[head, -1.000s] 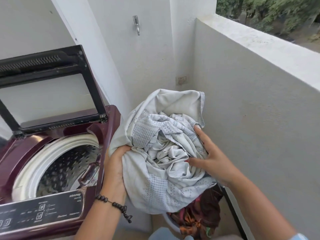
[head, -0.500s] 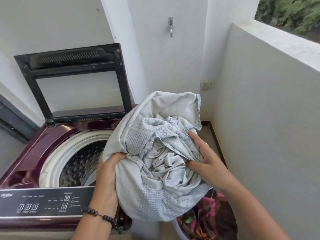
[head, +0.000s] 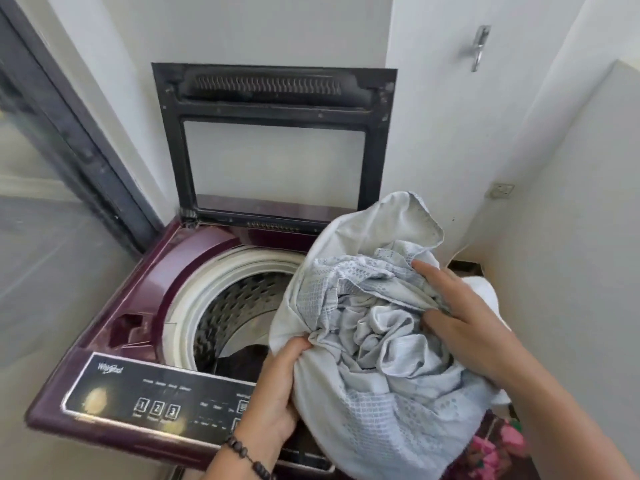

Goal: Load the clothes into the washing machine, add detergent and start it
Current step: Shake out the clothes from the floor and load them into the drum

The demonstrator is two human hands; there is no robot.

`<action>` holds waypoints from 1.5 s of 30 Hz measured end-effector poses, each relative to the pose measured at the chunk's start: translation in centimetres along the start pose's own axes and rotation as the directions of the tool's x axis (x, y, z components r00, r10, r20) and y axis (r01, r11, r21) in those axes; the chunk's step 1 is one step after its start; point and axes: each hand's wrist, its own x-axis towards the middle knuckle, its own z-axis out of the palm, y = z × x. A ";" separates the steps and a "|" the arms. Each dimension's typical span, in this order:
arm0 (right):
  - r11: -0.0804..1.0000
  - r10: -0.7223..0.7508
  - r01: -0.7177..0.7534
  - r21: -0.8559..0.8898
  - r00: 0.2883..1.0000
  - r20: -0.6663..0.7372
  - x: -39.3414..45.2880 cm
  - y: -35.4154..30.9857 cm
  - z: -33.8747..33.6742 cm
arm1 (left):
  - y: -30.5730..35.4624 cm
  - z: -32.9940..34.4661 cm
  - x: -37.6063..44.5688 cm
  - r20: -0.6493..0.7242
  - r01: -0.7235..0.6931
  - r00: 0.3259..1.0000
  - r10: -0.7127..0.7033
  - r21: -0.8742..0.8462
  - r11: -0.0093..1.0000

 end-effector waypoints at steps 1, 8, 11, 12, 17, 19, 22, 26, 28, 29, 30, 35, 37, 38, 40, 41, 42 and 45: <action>0.998 -0.005 0.005 -0.065 1.000 -0.004 0.7 -0.9 0.8 | 0.3 -0.8 0.5 0.011 0.019 1.000 -0.019 -0.004 1.000; 0.968 0.046 -0.053 -0.245 0.998 -0.036 4.4 -5.8 5.4 | 2.9 -5.2 3.2 0.059 0.119 0.991 -0.120 0.014 0.993; 0.961 0.054 -0.057 -0.271 0.998 -0.017 5.7 -7.1 7.2 | 3.8 -7.1 4.4 0.052 0.139 0.989 -0.140 0.012 0.990; 0.960 0.053 -0.055 -0.274 0.998 -0.012 6.2 -7.4 7.8 | 4.0 -7.7 4.7 0.049 0.143 0.988 -0.144 0.008 0.990; 0.968 0.077 -0.060 -0.244 0.995 0.059 9.2 -8.3 11.0 | 5.7 -10.3 6.2 -0.010 0.175 0.984 -0.176 -0.049 0.983; 0.976 0.089 -0.065 -0.210 0.990 0.106 10.8 -8.3 12.6 | 6.2 -11.5 7.2 -0.059 0.204 0.976 -0.209 -0.090 0.975; 0.984 0.119 -0.097 -0.150 0.982 0.147 13.7 -8.1 14.1 | 6.5 -12.2 8.4 -0.086 0.227 0.966 -0.244 -0.172 0.959; 0.980 0.167 -0.136 -0.146 0.960 0.225 16.8 -7.5 15.5 | 6.4 -12.9 10.1 -0.055 0.249 0.960 -0.274 -0.274 0.929; 0.979 0.189 -0.165 -0.118 0.954 0.233 17.8 -6.7 16.2 | 6.6 -13.6 11.4 -0.083 0.275 0.946 -0.312 -0.300 0.913; 0.978 0.206 -0.189 -0.093 0.952 0.225 18.2 -6.2 16.6 | 6.9 -13.8 12.1 -0.103 0.284 0.939 -0.329 -0.305 0.909; 0.974 0.226 -0.218 -0.062 0.950 0.214 18.4 -5.8 16.9 | 7.2 -14.0 12.7 -0.117 0.285 0.936 -0.333 -0.305 0.909; 0.953 0.293 -0.303 0.019 0.936 0.194 19.5 -3.4 18.2 | 8.7 -13.7 16.5 -0.159 0.235 0.946 -0.282 -0.265 0.935; 0.943 0.312 -0.328 0.049 0.927 0.208 19.7 -2.5 19.0 | 8.8 -13.9 18.6 -0.216 0.219 0.939 -0.269 -0.229 0.948; 0.936 0.328 -0.347 0.055 0.918 0.221 19.8 -2.0 19.4 | 8.6 -13.9 19.7 -0.255 0.215 0.930 -0.265 -0.211 0.954; 0.928 0.348 -0.371 0.037 0.897 0.273 19.7 -1.0 20.1 | 8.1 -13.8 21.8 -0.318 0.202 0.916 -0.245 -0.164 0.966; 0.928 0.347 -0.372 0.029 0.889 0.299 19.6 -0.5 20.5 | 7.7 -13.6 22.9 -0.345 0.192 0.910 -0.230 -0.141 0.971; 0.928 0.344 -0.371 0.028 0.883 0.319 19.5 -0.1 20.8 | 7.5 -13.1 23.6 -0.370 0.169 0.907 -0.200 -0.116 0.979; 0.931 0.339 -0.366 0.006 0.868 0.364 18.9 0.6 22.1 | 6.4 -12.1 26.4 -0.405 0.115 0.905 -0.128 -0.057 0.992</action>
